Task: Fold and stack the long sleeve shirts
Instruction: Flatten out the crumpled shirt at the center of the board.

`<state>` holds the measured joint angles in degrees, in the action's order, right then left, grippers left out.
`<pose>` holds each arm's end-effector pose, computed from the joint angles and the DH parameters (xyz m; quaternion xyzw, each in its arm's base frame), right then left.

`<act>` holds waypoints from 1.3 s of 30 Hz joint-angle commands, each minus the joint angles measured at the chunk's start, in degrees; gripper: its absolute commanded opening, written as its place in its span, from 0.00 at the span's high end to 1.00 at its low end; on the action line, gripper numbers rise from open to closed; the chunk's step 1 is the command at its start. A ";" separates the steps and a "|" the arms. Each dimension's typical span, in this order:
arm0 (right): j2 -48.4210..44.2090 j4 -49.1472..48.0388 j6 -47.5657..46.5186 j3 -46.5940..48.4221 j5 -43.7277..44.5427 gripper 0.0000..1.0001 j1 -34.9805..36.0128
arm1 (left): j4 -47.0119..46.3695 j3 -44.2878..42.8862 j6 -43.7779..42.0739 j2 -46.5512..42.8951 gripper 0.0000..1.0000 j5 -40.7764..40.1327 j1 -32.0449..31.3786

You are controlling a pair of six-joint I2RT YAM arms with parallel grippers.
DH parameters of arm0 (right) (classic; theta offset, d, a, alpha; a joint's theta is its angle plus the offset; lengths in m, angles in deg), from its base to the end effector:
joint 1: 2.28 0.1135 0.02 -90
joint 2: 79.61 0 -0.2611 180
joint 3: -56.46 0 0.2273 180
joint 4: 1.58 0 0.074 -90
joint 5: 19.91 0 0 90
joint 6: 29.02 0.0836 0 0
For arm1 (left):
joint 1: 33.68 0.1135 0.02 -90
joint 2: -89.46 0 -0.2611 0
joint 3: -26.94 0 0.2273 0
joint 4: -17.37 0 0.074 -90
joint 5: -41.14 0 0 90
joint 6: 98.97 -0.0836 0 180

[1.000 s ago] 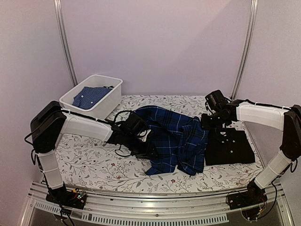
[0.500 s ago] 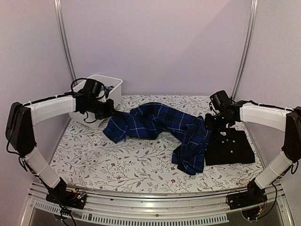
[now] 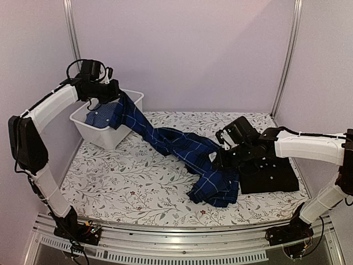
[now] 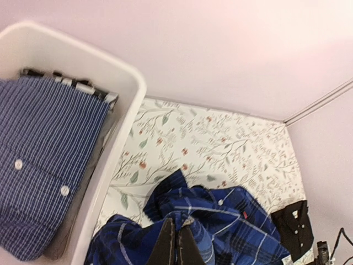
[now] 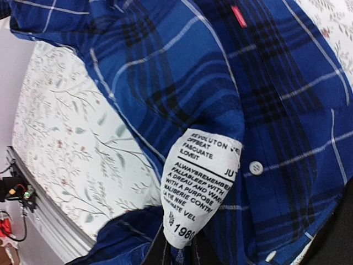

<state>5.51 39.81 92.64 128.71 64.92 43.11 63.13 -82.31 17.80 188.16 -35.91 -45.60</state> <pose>0.2132 0.2269 0.1954 -0.1274 0.9423 0.2245 0.2131 0.3973 -0.1030 0.3236 -0.0626 0.8815 -0.2459 0.3982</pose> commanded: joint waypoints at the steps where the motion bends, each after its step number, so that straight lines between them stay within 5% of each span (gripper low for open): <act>1: 0.19 -4.51 0.26 11.36 -7.29 0.88 -0.10 | -2.44 -14.08 -1.08 1.59 1.00 8.13 -0.01; 14: 18.35 3.36 -5.71 61.18 -7.70 0.94 7.87 | -27.25 -37.20 8.25 4.71 1.00 14.83 -1.40; 18: 16.08 2.74 -3.88 56.73 -2.34 0.91 6.18 | -33.16 -41.96 11.94 10.88 1.00 16.15 -3.29; 23: 9.15 -2.55 0.92 33.69 -3.21 0.88 -0.64 | -34.04 -45.23 15.79 22.60 1.00 21.29 -8.74; 28: 3.38 -7.54 -3.74 19.08 2.57 0.60 -0.80 | -31.86 -42.23 12.82 28.79 1.00 21.12 -17.20; 34: -2.72 -10.50 -5.55 14.02 8.36 0.21 -0.83 | -30.64 -42.02 14.46 35.96 1.00 21.28 -22.75; 39: -1.14 -12.96 -6.45 14.82 9.49 0.05 -0.90 | -31.65 -41.26 14.77 36.83 1.00 22.68 -24.49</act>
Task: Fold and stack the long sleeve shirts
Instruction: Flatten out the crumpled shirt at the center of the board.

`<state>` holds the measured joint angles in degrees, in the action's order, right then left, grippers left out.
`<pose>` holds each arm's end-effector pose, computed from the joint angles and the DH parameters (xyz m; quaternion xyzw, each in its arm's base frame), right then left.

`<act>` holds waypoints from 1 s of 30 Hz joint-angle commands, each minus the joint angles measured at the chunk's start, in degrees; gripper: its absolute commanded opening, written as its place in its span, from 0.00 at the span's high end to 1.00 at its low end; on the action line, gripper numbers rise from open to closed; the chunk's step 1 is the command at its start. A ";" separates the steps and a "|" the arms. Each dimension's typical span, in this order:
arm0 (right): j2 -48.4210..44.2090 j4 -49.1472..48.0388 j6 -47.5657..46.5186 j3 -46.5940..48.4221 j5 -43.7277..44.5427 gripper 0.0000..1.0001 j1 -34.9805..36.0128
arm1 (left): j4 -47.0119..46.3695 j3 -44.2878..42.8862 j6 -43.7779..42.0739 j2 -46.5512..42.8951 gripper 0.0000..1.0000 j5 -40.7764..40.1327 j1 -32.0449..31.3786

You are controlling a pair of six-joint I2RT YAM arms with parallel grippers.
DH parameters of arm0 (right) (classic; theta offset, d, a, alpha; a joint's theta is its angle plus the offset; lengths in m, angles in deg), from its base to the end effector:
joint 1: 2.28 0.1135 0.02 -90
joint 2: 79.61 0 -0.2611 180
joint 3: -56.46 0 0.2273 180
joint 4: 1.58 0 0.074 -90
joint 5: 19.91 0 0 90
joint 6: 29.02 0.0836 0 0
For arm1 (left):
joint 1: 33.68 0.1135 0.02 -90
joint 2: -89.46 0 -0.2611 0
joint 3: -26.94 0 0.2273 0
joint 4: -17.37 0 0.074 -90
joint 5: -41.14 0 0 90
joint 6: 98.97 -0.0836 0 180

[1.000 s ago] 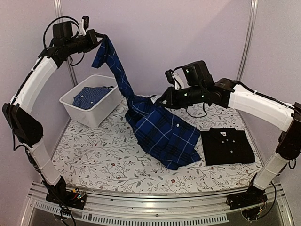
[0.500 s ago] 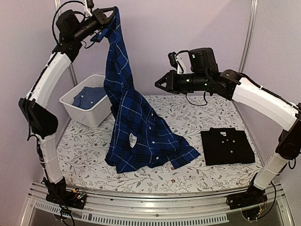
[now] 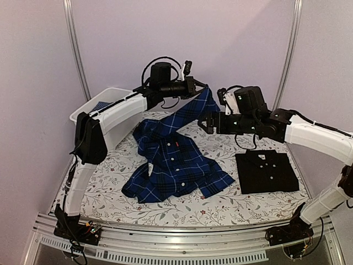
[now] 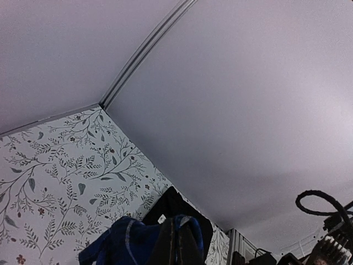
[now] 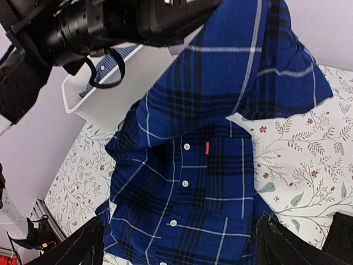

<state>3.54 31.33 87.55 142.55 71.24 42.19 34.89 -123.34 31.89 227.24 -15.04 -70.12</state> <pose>0.2526 0.2457 0.3057 -0.1297 0.8561 0.2835 0.4122 0.4375 -0.3809 0.3256 0.1691 0.7126 -0.5711 0.3708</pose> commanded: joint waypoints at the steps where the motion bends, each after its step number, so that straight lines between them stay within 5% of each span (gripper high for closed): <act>1: 2.10 -4.92 -1.14 1.55 3.27 0.03 -0.15 | -3.49 -0.18 0.67 -2.56 1.00 1.87 -0.12; 26: 19.65 -22.15 -2.41 16.70 -0.56 0.01 -1.57 | -8.04 6.10 5.83 -11.78 1.00 10.10 -1.70; 30: 21.71 -22.22 -1.91 18.02 -0.04 0.19 -1.64 | -10.78 6.88 8.51 -11.86 1.00 11.76 -1.74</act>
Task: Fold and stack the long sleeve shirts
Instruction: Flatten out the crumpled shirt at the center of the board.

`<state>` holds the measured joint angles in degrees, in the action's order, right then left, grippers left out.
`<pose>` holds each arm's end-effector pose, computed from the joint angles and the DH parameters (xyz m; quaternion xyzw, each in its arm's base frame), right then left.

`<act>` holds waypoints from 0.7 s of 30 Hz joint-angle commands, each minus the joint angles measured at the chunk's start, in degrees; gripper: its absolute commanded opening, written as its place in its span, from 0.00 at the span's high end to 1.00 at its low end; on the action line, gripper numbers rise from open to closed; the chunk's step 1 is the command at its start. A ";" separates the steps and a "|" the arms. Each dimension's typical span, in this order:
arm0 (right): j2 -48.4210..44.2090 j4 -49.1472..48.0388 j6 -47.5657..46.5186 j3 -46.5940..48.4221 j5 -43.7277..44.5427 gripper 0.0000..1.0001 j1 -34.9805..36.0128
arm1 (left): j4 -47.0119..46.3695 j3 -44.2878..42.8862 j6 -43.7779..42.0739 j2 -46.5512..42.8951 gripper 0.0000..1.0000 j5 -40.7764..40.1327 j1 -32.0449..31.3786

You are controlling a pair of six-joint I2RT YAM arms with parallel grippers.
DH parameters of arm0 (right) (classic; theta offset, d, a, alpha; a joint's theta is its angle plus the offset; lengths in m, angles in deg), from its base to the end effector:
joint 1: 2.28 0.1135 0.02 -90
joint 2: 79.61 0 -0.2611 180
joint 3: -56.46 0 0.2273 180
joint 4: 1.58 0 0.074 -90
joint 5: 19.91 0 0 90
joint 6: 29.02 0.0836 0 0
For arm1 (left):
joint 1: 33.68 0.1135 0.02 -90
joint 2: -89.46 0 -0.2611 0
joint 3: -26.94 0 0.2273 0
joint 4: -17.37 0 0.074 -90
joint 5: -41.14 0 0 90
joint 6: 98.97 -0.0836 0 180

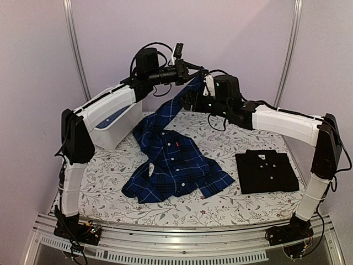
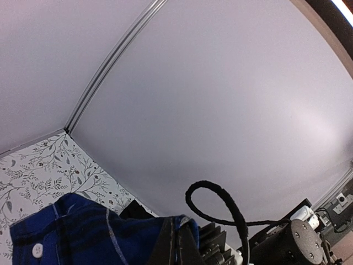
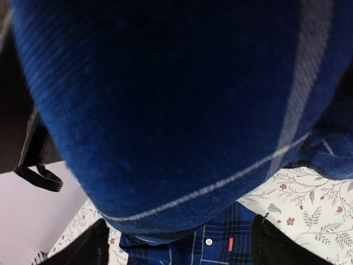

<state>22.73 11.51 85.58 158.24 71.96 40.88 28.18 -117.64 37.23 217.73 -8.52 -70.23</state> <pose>0.3346 0.3101 0.3292 -0.1168 0.7774 0.3338 0.5202 0.3991 -0.3632 0.3955 0.2012 0.6504 -0.6332 0.3682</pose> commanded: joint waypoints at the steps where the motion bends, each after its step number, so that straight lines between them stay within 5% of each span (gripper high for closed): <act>1: 2.71 -2.54 0.22 2.07 -0.48 0.28 -0.47 | -4.44 1.52 3.47 -2.59 1.00 5.21 -1.59; 5: 1.94 -2.62 1.29 0.82 0.63 0.80 -2.26 | -5.28 3.55 3.43 -4.08 0.97 4.50 -1.20; 7: 1.13 -2.46 1.71 0.27 0.49 0.98 -3.91 | -5.95 5.20 3.35 -5.18 0.94 4.04 -0.92; 11: -0.47 -2.28 1.88 -0.71 -0.20 1.00 -7.15 | -7.02 8.68 2.97 -7.42 0.87 3.41 0.03; 17: -2.87 -1.00 1.27 -1.75 -1.25 1.00 -11.93 | -4.76 21.88 -1.89 -17.74 0.31 -2.54 2.04; 21: -3.37 0.26 0.59 -1.53 -4.85 1.00 -15.07 | -0.16 37.23 -6.76 -29.79 0.23 -8.99 3.54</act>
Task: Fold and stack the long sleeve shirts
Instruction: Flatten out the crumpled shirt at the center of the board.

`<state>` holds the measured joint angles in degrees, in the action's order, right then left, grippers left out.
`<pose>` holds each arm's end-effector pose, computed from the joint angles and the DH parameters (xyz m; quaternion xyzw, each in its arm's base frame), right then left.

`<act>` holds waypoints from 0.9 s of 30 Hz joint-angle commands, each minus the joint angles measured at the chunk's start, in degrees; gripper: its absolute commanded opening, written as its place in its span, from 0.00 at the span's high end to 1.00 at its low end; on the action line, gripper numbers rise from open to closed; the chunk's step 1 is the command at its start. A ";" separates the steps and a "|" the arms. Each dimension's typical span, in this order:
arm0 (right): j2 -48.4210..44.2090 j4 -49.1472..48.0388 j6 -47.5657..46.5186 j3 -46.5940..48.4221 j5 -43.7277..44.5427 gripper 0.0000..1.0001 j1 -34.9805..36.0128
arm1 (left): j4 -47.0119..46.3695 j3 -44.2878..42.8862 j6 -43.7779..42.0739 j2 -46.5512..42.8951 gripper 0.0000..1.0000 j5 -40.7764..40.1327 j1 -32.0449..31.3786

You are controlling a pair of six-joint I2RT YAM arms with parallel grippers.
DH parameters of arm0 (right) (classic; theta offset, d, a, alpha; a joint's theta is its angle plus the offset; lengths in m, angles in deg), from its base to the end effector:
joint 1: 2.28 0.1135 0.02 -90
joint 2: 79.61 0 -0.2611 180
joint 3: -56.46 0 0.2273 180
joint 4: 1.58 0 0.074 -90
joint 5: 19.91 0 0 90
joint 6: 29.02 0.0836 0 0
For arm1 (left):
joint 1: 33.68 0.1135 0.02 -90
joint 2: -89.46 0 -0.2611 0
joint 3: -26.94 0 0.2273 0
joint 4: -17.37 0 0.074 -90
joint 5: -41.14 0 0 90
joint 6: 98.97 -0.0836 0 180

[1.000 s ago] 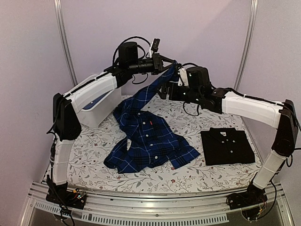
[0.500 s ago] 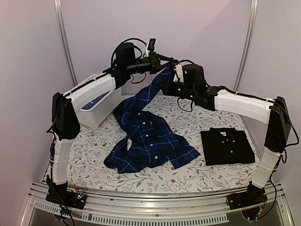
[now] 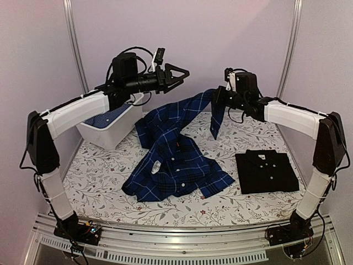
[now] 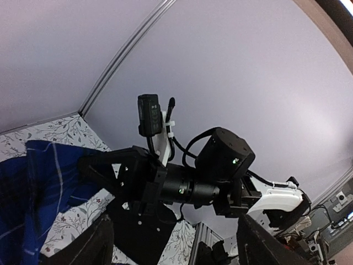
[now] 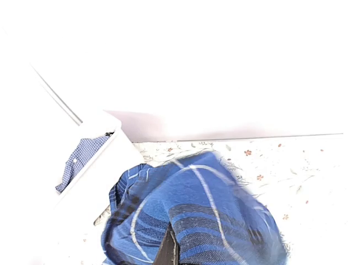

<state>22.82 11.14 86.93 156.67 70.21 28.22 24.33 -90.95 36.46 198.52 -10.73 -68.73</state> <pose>0.3926 0.2311 0.3190 -0.0308 0.7924 0.2874 0.5371 0.3548 -0.3119 0.3997 0.1743 0.6759 -0.6121 0.3717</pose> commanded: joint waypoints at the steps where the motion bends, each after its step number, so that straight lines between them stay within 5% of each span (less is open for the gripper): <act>1: -3.47 0.96 -1.17 0.20 -3.61 1.00 -3.04 | 5.82 14.53 -7.11 -13.58 0.23 -9.13 2.35; 8: -2.93 2.29 -2.27 1.57 -8.53 1.00 -7.99 | 17.53 47.85 -5.36 -32.46 0.30 -23.49 2.70; 13: -0.92 4.49 -3.50 4.16 -11.36 1.00 -8.88 | 20.04 63.61 3.25 -40.90 0.35 -28.72 2.12; 27: 1.72 4.59 -2.24 6.51 -14.87 1.00 -8.87 | 14.43 71.20 9.10 -37.03 0.43 -31.17 2.50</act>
<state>23.82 16.21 84.33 161.37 56.95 19.37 42.82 -20.09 44.59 158.15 -38.88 -66.67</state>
